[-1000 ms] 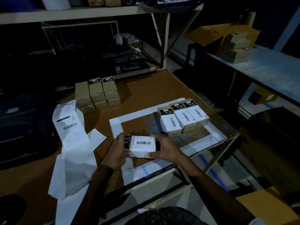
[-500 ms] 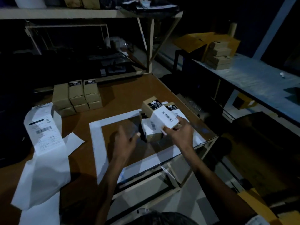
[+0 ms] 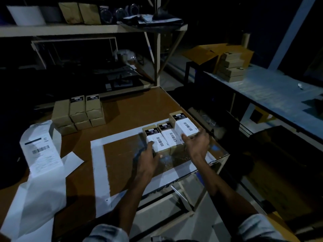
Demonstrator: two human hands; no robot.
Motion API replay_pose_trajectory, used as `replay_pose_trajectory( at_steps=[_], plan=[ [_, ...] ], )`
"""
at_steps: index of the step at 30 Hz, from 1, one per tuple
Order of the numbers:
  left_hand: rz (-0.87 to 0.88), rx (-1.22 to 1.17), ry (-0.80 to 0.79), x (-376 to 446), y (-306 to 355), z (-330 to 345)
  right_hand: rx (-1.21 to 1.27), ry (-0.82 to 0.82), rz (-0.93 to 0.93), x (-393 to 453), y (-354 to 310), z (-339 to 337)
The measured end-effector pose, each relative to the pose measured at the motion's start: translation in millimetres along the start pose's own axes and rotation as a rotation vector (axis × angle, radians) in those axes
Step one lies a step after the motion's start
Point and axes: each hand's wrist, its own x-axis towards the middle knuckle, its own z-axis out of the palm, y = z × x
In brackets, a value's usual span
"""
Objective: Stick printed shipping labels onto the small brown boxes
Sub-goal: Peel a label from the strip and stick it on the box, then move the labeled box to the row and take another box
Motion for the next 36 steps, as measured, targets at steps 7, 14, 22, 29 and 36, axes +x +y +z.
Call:
replay_pose_trajectory(
  at_steps=[7,14,22,29,36],
  plan=[
    [0.06,0.126,-0.043,1.2,-4.5,-2.0,0.003,0.061,0.009,4.3,-1.5,2.2],
    [0.127,0.118,-0.077,-1.8,-15.1,-16.6,0.007,-0.007,0.041,7.8,2.7,6.7],
    [0.105,-0.024,-0.041,-1.7,-42.6,-47.1,0.082,-0.045,0.039,5.4,3.9,17.1],
    [0.112,-0.059,-0.066,16.7,-68.6,-82.4,-0.226,0.174,-0.081,-54.3,-53.3,39.1],
    [0.116,-0.094,-0.007,49.4,-104.1,-142.8,0.098,-0.233,-0.329,-101.6,-124.7,106.3]
  ],
)
